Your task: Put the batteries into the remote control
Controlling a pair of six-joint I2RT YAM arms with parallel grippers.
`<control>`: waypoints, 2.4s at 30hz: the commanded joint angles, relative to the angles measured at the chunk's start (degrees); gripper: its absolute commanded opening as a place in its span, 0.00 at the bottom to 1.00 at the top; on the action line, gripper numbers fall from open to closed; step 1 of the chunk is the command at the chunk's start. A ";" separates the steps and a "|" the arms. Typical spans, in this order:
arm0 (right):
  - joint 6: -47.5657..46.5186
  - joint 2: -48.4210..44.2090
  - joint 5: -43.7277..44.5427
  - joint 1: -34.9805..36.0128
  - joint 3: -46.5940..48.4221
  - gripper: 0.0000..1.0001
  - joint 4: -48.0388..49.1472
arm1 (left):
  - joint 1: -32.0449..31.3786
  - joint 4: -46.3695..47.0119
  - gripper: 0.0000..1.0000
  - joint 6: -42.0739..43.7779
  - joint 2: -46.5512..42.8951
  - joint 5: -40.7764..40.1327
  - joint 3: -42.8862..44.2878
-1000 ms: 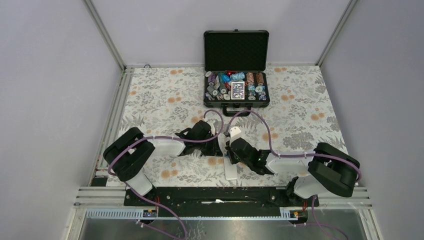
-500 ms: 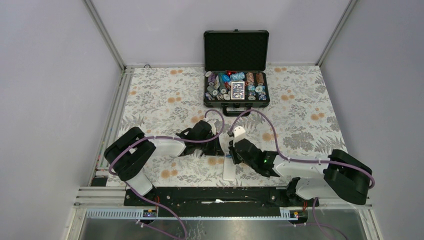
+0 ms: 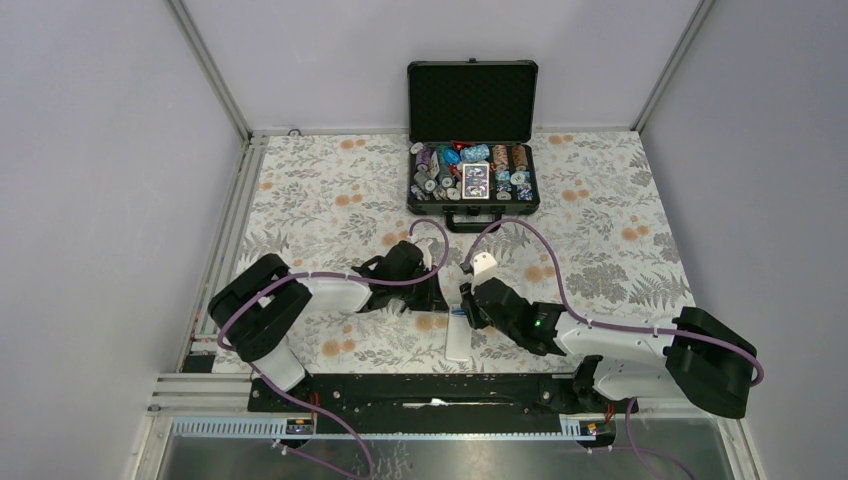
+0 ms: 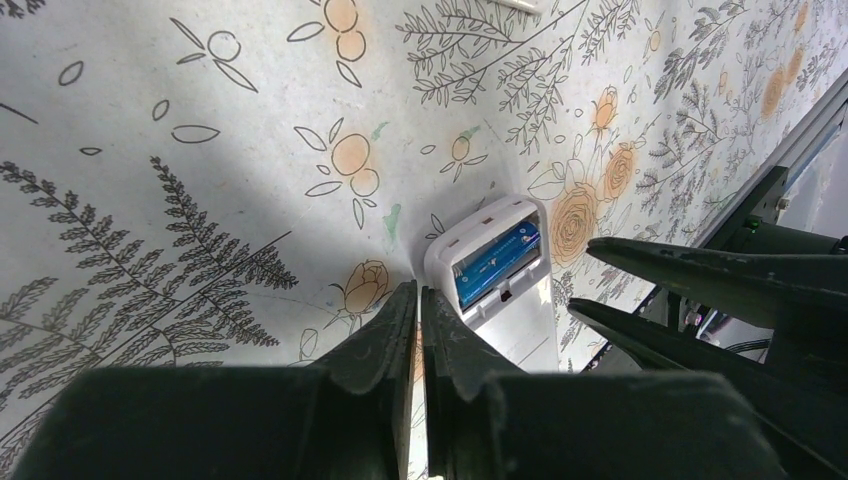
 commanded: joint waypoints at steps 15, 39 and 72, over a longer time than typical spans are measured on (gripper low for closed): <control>0.07 -4.13 -0.53 -0.29 0.61 0.41 -9.15 | -2.32 -2.26 0.20 2.96 3.17 1.89 7.41; 3.89 -2.15 -1.03 -2.36 1.85 0.28 -13.94 | -4.37 -14.30 0.25 7.67 -6.21 -11.24 8.26; 2.06 0.35 -6.58 -2.45 3.86 0.25 -13.23 | -6.39 -13.81 0.28 5.34 -11.41 -6.41 1.08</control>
